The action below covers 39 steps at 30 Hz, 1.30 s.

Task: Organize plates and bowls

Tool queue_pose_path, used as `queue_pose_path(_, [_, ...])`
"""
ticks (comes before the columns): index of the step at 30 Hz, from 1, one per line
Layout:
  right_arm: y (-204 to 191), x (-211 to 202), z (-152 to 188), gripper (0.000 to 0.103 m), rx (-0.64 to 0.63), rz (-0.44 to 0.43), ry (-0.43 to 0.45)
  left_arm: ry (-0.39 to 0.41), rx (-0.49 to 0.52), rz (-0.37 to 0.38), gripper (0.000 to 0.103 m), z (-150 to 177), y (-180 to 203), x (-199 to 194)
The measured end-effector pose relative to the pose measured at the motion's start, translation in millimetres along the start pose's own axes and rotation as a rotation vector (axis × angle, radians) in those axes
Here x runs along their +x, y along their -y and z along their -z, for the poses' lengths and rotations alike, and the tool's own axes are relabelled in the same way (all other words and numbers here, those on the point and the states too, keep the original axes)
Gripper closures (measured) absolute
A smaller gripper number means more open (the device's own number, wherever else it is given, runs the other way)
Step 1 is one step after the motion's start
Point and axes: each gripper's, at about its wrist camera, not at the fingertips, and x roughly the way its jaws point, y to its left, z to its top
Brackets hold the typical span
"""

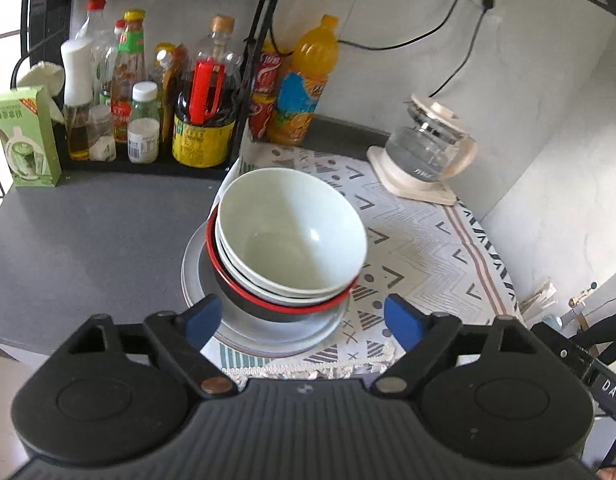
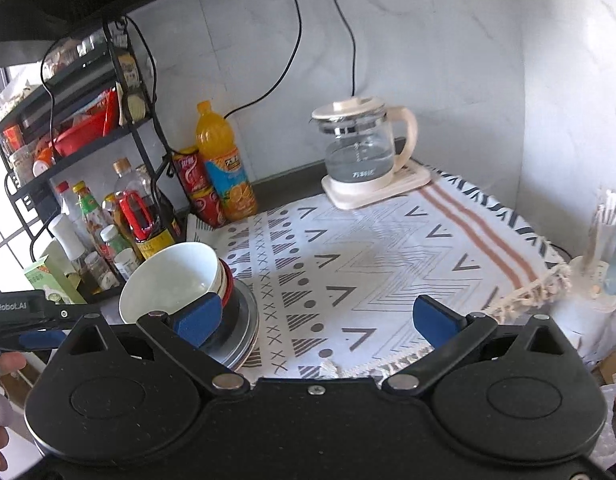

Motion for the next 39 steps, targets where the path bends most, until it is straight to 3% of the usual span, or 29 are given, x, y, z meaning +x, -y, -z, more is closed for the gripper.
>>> queue_pose_path(6, [9.6,-26.7,10.3,0.0,0.014,0.022,0.025,0.013,0.047,0.001,0.009,21.7,10.9,-21.3])
queue_pose_path(20, [17.7,-70.6,30.8,0.0,-0.002,0.043,0.055,0.054,0.122,0.019,0.009,60.9,24.7,-61.1])
queue_pose_path(39, [0.6,-93.7,42.4,0.0,-0.073,-0.006,-0.005,0.069,0.195,-0.015,0.009,85.4,23.8,-92.9])
